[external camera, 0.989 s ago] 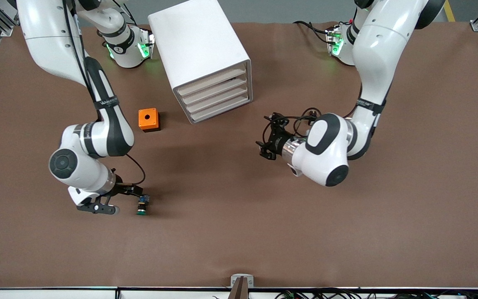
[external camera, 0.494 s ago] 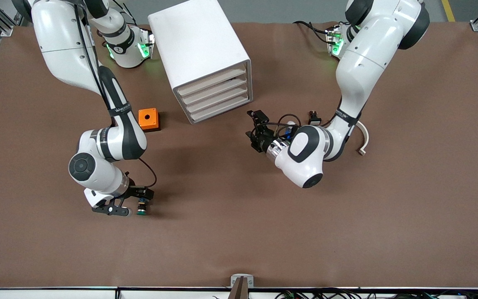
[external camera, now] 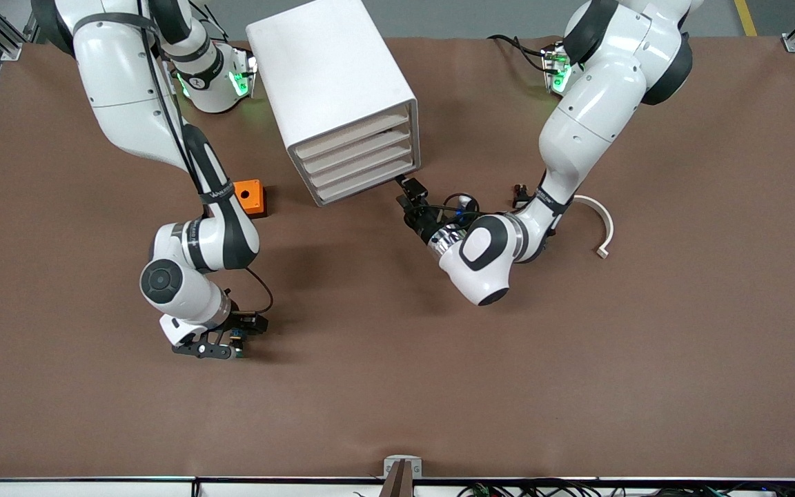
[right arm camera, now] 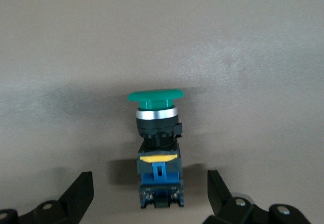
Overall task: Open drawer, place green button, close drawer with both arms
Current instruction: 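Pull the drawer open with the left gripper while the right gripper lifts the button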
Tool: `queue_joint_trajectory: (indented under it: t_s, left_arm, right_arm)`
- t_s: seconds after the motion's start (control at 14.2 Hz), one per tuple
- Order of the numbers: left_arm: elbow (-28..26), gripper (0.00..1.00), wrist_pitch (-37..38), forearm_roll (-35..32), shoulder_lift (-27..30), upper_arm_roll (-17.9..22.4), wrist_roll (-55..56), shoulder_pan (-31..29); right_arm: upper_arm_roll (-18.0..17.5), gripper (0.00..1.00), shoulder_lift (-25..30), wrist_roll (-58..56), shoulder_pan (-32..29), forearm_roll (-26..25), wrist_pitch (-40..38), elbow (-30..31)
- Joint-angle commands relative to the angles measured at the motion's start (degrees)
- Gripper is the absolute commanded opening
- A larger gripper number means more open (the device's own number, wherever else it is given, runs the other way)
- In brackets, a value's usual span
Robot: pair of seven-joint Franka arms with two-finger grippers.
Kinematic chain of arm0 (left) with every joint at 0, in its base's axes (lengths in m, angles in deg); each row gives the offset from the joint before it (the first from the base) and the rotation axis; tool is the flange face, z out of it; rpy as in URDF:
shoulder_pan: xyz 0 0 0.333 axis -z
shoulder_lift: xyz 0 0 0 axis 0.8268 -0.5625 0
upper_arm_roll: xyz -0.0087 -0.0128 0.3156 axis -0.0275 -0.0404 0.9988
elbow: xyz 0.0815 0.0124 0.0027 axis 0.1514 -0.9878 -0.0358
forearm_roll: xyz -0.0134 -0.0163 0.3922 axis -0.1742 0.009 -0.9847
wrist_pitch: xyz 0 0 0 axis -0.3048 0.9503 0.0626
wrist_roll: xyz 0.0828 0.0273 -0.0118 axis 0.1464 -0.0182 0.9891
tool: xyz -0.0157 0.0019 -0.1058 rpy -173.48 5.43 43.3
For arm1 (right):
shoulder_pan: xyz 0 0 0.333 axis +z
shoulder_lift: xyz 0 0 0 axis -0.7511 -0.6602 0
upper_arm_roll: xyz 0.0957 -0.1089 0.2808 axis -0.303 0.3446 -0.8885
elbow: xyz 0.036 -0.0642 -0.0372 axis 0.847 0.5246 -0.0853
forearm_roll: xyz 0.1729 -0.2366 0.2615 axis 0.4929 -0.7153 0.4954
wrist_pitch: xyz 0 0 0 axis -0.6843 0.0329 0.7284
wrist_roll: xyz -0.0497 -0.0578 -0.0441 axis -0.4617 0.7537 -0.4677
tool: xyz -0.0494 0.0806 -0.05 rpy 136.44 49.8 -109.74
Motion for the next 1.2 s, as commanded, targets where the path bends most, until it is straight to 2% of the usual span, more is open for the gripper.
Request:
queue_joint_trajectory:
  t_s: [0.0, 0.14, 0.28, 0.35, 0.49, 0.64, 0.92, 1.13]
  left_arm:
    - [0.98, 0.59, 2.32, 3.15, -2.41, -0.73, 2.24, 0.10]
    - [0.63, 0.56, 3.46, 3.78, -3.11, -0.64, 3.29, 1.42]
    - [0.28, 0.54, 4.34, 3.78, -3.12, -0.64, 3.30, 2.56]
    - [0.10, 0.54, 4.35, 3.78, -3.12, -0.64, 3.38, 2.83]
    - [0.10, 0.51, 4.26, 3.78, -3.64, -0.64, 5.22, 3.61]
    - [0.10, 0.46, 4.35, 3.78, -3.64, -0.64, 5.93, 4.58]
    - [-0.51, 0.31, 4.26, 3.69, -3.91, -0.55, 6.46, 6.08]
    - [-0.69, 0.24, 4.26, 3.69, -4.00, -0.55, 6.11, 7.04]
  right_arm:
    - [0.51, 0.77, -1.76, -0.46, 0.42, 0.17, -0.22, -2.35]
    - [0.51, 0.52, -1.76, -0.63, 0.42, 0.08, -0.31, -2.96]
    - [0.51, 0.44, -1.76, -0.72, 0.33, 0.00, -0.66, -3.67]
    - [0.51, 0.35, -1.76, -0.81, 0.33, 0.00, -0.66, -3.67]
    - [0.51, 0.03, -1.76, -0.81, 0.42, -0.09, -0.75, -3.94]
    - [0.51, 0.00, -1.76, -0.90, 0.42, -0.09, -0.83, -3.94]
    - [0.51, 0.00, -0.80, 0.50, 0.59, 0.87, -3.28, -4.90]
    - [0.51, 0.00, 1.39, 8.65, 1.55, 0.79, -6.97, -4.90]
